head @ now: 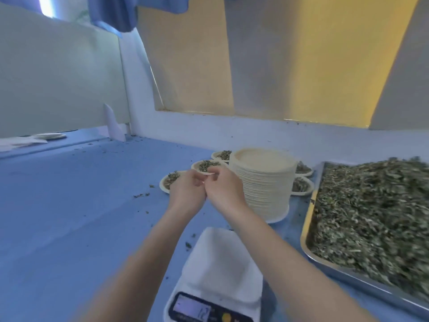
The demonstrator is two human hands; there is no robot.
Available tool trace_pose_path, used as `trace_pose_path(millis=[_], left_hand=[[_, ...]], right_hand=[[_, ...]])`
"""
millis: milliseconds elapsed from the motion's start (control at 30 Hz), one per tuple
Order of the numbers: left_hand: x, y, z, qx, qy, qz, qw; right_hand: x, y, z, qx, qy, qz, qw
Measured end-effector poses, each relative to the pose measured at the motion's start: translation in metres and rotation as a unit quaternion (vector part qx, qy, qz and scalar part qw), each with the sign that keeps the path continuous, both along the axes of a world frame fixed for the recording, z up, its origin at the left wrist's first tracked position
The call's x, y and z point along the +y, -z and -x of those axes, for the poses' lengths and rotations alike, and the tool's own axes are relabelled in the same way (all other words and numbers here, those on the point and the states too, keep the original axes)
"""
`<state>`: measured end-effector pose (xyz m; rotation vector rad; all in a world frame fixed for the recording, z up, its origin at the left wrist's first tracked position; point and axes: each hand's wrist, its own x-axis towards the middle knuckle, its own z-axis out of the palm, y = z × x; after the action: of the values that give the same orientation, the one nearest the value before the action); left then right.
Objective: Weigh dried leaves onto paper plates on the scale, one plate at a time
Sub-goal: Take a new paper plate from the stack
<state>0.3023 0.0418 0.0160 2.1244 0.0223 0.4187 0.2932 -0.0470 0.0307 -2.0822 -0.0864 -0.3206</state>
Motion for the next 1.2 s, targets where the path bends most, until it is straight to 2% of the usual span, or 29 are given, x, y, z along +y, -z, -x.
trace_pose_path(millis=[133, 300, 433, 600, 733, 1000, 1200], left_hand=[[-0.044, -0.024, 0.024, -0.056, 0.014, -0.099, 0.993], [-0.087, -0.03, 0.017, -0.067, 0.061, -0.202, 0.975], [-0.102, -0.025, -0.011, -0.091, 0.061, -0.341, 0.934], [-0.097, -0.018, -0.035, -0.102, 0.044, -0.39, 0.914], [-0.09, -0.023, -0.041, -0.11, 0.058, -0.393, 0.911], [-0.083, -0.048, -0.043, -0.109, 0.082, -0.316, 0.939], [-0.089, -0.06, -0.039, -0.073, 0.111, -0.379, 0.916]], right_hand=[[-0.049, -0.021, 0.024, -0.063, 0.002, 0.091, 0.994], [-0.098, -0.029, 0.021, -0.054, -0.005, 0.2, 0.978], [-0.123, -0.027, 0.003, -0.059, 0.014, 0.303, 0.951], [-0.14, -0.024, -0.025, -0.017, 0.004, 0.405, 0.914], [-0.149, -0.026, -0.04, -0.027, -0.032, 0.42, 0.907], [-0.158, -0.046, -0.046, -0.077, -0.035, 0.367, 0.926], [-0.16, -0.059, -0.045, -0.018, -0.054, 0.326, 0.944]])
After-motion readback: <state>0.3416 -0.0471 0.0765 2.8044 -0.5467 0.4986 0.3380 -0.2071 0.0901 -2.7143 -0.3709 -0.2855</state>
